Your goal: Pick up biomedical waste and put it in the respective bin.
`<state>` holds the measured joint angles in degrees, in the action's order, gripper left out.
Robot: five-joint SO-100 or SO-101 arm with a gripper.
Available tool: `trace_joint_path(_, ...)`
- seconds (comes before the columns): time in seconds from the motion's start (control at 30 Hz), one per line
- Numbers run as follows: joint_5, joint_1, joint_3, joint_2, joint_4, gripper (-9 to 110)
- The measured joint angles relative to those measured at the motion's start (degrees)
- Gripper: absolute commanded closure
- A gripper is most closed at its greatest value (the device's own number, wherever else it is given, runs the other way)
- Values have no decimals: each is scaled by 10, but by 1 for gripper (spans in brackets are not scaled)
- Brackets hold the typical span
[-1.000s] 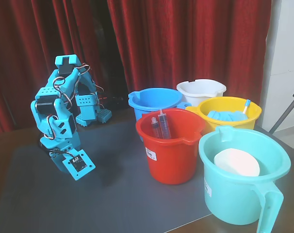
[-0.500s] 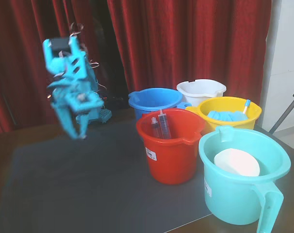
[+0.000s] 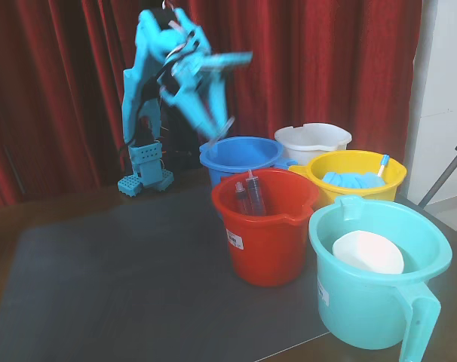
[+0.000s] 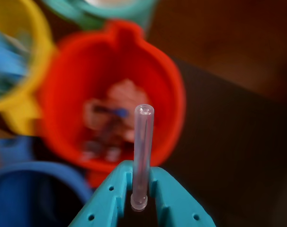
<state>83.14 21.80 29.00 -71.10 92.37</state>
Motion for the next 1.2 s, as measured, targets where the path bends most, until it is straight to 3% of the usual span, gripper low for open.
trace_joint_path(0.33,96,141,-1,-113,0,102)
trace_joint_path(0.6,113,240,13,-116,0,102)
trace_joint_path(1.2,160,316,24,62,-28,102)
